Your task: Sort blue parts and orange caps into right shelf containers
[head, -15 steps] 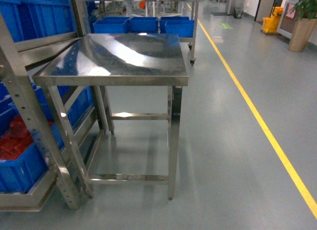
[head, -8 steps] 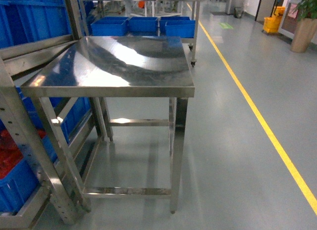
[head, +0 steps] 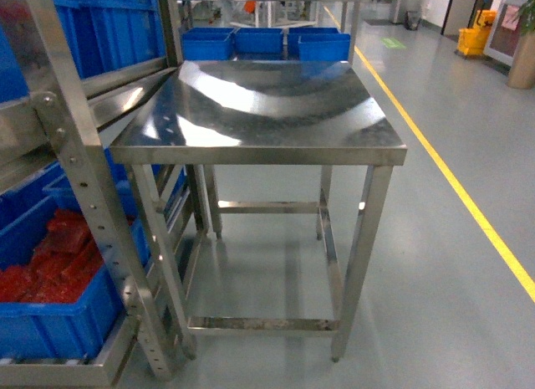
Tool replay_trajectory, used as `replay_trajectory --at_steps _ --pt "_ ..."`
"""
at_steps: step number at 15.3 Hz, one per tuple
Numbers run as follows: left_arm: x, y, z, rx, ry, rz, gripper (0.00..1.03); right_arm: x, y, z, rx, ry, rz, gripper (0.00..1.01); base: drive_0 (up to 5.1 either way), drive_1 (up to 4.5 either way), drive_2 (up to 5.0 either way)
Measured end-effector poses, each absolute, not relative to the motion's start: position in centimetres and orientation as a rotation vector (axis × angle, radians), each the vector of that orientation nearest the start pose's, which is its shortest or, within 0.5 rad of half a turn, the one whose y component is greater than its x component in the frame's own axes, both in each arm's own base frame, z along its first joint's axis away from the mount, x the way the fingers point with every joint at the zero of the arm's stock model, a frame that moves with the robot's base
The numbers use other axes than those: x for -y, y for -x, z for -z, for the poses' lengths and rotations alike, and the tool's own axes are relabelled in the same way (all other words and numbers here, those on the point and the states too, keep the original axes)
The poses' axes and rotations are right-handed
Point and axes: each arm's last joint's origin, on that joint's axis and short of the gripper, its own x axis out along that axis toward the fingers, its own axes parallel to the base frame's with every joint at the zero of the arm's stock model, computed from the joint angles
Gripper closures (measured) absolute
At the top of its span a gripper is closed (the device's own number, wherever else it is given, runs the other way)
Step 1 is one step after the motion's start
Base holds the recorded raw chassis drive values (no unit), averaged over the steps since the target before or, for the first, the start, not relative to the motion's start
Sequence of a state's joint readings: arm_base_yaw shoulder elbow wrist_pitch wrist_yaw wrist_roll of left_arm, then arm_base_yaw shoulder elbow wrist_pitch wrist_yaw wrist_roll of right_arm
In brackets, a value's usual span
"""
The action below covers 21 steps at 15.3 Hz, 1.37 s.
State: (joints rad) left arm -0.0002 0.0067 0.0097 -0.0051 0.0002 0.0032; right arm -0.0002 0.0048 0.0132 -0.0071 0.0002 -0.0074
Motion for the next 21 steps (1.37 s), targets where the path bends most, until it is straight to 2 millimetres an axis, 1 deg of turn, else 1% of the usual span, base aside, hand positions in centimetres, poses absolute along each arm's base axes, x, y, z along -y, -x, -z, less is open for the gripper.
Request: replay_trajectory --at_steps 2,9,21 --pt "0.00 -9.75 -16.57 -0.003 -0.004 0.000 0.60 0.00 -9.72 -16.76 0.008 0.007 0.000 0.57 0.1 4.41 -4.3" --pt "0.00 -9.75 -16.56 -0.004 -0.004 0.000 0.60 0.00 -9.72 -16.69 0.001 0.007 0.000 0.57 -4.6 1.05 3.9" --pt "0.00 -9.75 -16.56 -0.004 -0.003 0.000 0.60 0.00 -9.72 -16.72 0.004 0.007 0.000 0.57 -5.0 2.39 2.4"
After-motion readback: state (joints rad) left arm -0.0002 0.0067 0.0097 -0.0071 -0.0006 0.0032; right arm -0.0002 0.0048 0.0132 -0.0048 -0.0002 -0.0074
